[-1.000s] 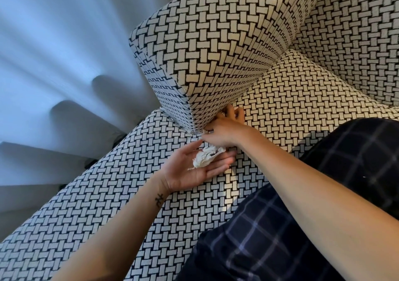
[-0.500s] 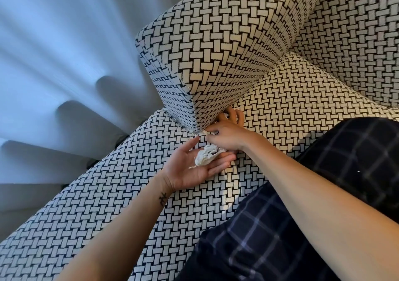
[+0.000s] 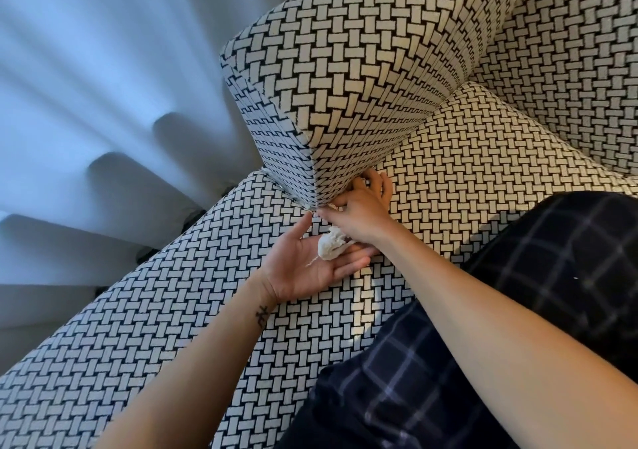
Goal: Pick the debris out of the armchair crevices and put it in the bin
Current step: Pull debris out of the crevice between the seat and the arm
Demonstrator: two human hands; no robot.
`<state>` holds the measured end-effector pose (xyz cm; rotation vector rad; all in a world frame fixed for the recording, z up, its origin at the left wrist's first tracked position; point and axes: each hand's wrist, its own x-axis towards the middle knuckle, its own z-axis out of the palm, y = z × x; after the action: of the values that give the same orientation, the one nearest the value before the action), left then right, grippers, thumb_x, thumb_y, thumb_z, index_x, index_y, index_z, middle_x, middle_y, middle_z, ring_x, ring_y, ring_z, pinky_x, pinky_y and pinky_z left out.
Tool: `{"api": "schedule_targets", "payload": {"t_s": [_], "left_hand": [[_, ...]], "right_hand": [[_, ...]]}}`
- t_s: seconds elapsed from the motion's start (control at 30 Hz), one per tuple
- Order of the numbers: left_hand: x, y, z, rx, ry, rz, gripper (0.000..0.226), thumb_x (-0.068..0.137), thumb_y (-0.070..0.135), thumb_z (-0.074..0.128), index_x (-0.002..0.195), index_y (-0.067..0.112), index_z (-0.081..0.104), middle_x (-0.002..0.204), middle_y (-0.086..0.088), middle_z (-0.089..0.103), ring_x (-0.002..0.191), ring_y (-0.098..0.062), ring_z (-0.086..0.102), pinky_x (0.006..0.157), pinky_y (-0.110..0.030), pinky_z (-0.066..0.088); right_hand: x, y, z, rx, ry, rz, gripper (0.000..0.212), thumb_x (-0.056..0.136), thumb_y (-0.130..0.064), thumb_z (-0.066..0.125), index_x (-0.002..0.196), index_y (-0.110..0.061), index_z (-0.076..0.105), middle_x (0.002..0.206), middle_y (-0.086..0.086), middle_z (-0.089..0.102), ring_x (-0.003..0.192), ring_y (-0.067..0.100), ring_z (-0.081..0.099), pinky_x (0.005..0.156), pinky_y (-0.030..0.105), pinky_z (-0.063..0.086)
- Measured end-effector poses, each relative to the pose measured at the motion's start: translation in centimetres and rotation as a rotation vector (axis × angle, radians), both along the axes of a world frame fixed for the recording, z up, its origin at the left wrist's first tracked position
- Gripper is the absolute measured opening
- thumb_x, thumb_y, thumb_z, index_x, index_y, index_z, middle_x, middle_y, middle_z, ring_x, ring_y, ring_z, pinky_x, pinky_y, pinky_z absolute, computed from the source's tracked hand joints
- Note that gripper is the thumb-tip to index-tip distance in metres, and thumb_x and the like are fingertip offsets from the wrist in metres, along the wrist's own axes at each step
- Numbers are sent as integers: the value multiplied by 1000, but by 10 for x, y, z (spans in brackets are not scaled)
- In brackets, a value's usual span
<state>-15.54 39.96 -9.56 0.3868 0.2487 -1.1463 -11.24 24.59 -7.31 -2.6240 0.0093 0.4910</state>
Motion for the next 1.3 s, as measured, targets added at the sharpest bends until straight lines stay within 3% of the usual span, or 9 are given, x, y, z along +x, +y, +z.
{"api": "schedule_targets", "payload": {"t_s": [0.13, 0.27, 0.37, 0.43, 0.53, 0.6, 0.93, 1.13, 1.3], "left_hand": [[0, 0, -2, -28, -13, -15, 90, 102, 67, 23, 148, -9, 41, 153, -35, 37, 146, -43, 35, 127, -48, 15], [2, -2, -4, -40, 14, -27, 89, 103, 67, 23, 147, -8, 42, 152, -33, 39, 146, -44, 33, 128, -48, 12], [2, -1, -2, -34, 21, -24, 86, 103, 66, 25, 146, -7, 45, 154, -30, 37, 148, -42, 30, 128, -47, 10], [2, -2, -3, -24, 22, -15, 85, 104, 65, 26, 146, -6, 44, 153, -30, 38, 147, -40, 32, 128, -47, 11], [2, -1, -4, -23, 12, -15, 86, 103, 66, 26, 144, -8, 44, 148, -31, 42, 141, -40, 40, 127, -47, 14], [1, -1, -5, -19, 8, -12, 87, 103, 66, 26, 146, -9, 40, 148, -31, 40, 141, -40, 39, 127, -47, 14], [4, -1, -4, -18, 31, -19, 87, 103, 66, 25, 147, -8, 41, 149, -29, 44, 144, -38, 37, 126, -48, 19], [4, -1, -6, -35, 38, -28, 87, 103, 66, 24, 152, -5, 34, 157, -28, 33, 151, -37, 25, 128, -47, 10], [3, -1, -7, -57, 36, -38, 85, 103, 67, 25, 146, -4, 42, 147, -26, 46, 139, -36, 44, 122, -45, 26]], "right_hand": [[-3, -1, -1, 4, -41, -10, 40, 94, -64, 54, 113, -36, 77, 160, 6, 36, 154, 31, -3, 118, 41, -15], [-2, -1, 1, -96, -5, 47, 45, 96, -65, 45, 124, -40, 70, 163, 6, 30, 154, 34, -3, 122, 50, -14], [1, 10, 5, -217, 49, 105, 63, 97, -61, 39, 154, -35, 39, 169, 9, 14, 154, 39, -9, 120, 61, -14], [1, 13, 6, -195, 66, 87, 68, 98, -59, 41, 159, -32, 29, 170, 11, 9, 154, 41, -13, 119, 64, -15], [-3, 8, 1, -86, -7, 42, 43, 98, -60, 47, 132, -39, 65, 167, 7, 21, 154, 38, -11, 119, 58, -18], [-8, 6, -3, -44, -59, 20, 36, 98, -61, 49, 115, -41, 74, 163, 5, 29, 154, 37, -7, 120, 56, -18], [-14, 5, -12, -28, -162, -19, 36, 100, -55, 49, 98, -37, 80, 138, 6, 53, 151, 36, 9, 120, 57, -10], [-20, 7, -10, -40, -227, -28, 33, 100, -51, 51, 99, -33, 80, 133, 2, 57, 145, 31, 20, 121, 59, -4], [-29, 15, -11, -137, -331, -48, 28, 97, -49, 57, 94, -33, 80, 127, 4, 59, 133, 30, 31, 117, 61, 17]]}}
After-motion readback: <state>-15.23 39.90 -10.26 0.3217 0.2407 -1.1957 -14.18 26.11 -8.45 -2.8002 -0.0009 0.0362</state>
